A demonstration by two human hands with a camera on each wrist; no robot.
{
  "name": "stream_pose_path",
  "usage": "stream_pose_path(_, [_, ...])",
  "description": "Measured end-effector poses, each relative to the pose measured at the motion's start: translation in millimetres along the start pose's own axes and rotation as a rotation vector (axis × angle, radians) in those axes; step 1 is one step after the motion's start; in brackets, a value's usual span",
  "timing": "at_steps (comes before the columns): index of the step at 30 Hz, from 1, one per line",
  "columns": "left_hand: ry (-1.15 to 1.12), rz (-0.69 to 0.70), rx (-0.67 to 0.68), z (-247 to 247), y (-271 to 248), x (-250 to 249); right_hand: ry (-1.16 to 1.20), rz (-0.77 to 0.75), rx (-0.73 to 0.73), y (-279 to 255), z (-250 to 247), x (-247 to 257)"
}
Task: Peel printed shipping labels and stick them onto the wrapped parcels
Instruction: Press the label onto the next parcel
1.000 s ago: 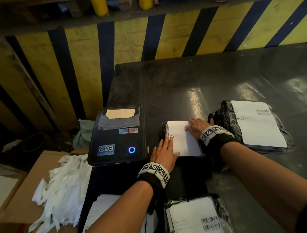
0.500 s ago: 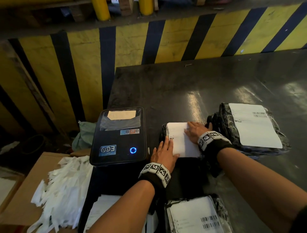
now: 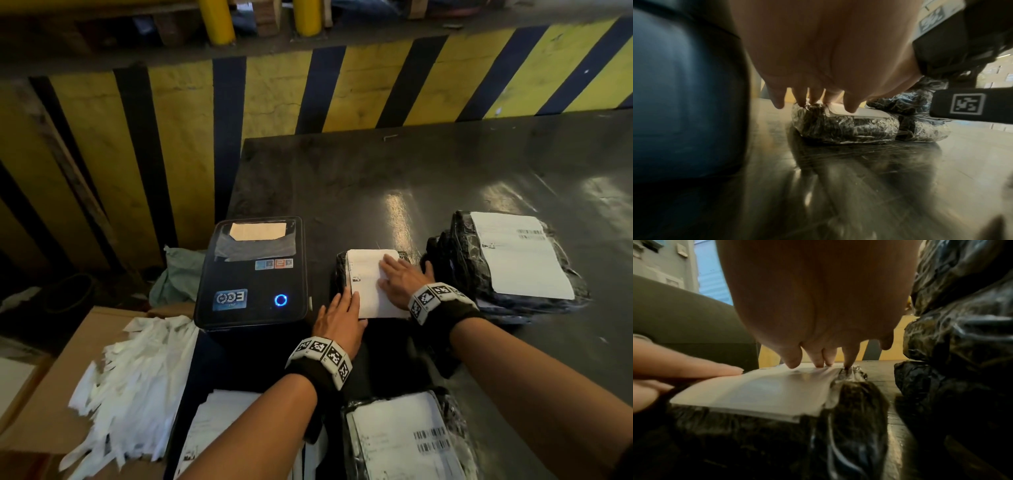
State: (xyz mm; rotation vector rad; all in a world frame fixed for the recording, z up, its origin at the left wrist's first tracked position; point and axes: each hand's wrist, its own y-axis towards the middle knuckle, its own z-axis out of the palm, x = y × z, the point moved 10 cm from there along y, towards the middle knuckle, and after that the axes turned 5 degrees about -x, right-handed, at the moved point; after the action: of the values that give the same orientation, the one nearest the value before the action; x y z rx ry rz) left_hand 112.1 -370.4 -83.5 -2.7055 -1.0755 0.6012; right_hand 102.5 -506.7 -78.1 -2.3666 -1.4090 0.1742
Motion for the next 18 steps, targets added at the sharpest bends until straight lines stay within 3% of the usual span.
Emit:
stream_pose_path(4, [-0.014, 0.027, 0.033, 4, -11, 2, -0.011, 0.042, -0.001, 3, -9, 2])
stream_pose_path(10, [-0.047, 0.031, 0.019, 8, -10, 3, -0.047, -0.197, -0.033, -10, -8, 73])
stream_pose_path(18, [-0.022, 0.033, 0.013, 9, -13, 2, -0.076, 0.006, 0.026, -17, -5, -8])
